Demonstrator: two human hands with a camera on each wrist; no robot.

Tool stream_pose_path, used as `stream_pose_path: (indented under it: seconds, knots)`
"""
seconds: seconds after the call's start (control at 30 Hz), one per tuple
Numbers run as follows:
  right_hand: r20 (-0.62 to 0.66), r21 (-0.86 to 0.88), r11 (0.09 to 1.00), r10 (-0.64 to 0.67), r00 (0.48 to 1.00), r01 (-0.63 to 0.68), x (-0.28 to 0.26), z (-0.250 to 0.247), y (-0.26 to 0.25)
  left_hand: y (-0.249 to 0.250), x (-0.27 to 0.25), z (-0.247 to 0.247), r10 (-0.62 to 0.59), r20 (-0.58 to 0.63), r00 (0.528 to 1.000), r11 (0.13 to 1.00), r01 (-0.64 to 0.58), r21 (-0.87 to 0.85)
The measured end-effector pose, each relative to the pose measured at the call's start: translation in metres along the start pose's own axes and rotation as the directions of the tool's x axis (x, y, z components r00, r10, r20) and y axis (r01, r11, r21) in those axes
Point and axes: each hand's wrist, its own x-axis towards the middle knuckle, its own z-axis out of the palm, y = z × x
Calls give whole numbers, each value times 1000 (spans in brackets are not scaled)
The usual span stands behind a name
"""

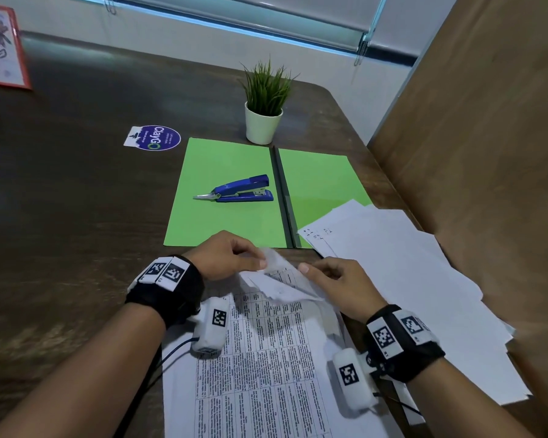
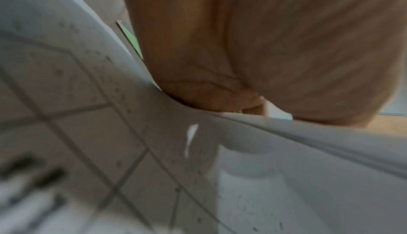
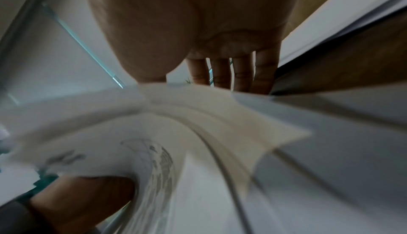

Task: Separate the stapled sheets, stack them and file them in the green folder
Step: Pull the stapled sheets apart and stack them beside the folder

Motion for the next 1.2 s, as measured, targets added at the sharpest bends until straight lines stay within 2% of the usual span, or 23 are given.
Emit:
stream_pose_path:
  seconds: [0.1,0.27,0.37,0.43,0.53,0.6,0.67,0.77,0.87,1.03,1.1,1.17,1.2]
  knots:
    - [30,83,996,15,999,-17,-4,-5,-6,-3,4,-2,11,9,1000,1000,-11,-8]
    - [49,-49,997,68,996,-66,2,-8,17,-2,3,-3,7,23,1000,1000,-7,15]
    - [58,-46,996,76,995,-73,1,-8,22,-2,3,-3,3,21,1000,1000,-3,9]
    - [98,-50,995,89,991,-84,1,-10,19,-2,3,-3,1,21,1000,1000,-2,5]
    - [151,-167,981,120,981,-95,0,-17,17,-2,3,-3,-1,16,1000,1000,1,9]
    - [98,-204,976,101,990,-79,0,-24,14,-2,3,-3,2,13,1000,1000,-2,4]
    - [-33,-192,979,56,998,-62,4,-40,8,-1,3,-3,-1,2,1000,1000,1,0]
    - [-227,-194,981,-31,973,-13,13,-80,-15,3,-1,-2,2,-23,1000,1000,-2,-1]
    - [-340,-213,976,-106,934,33,13,-130,-53,7,-4,-1,-16,-18,1000,1000,16,-1]
    - [-474,-404,911,-286,833,83,3,-197,-117,13,-9,-2,-53,1,999,999,53,2]
    - [-496,-483,870,-366,788,100,4,-229,-123,16,-11,0,-75,-2,997,996,75,-56]
    - [-490,-613,787,-451,746,73,20,-271,-105,19,-11,2,-132,-14,991,979,128,-161]
    - [-470,-658,750,-484,738,73,18,-269,-108,19,-12,2,-160,-14,987,963,153,-224]
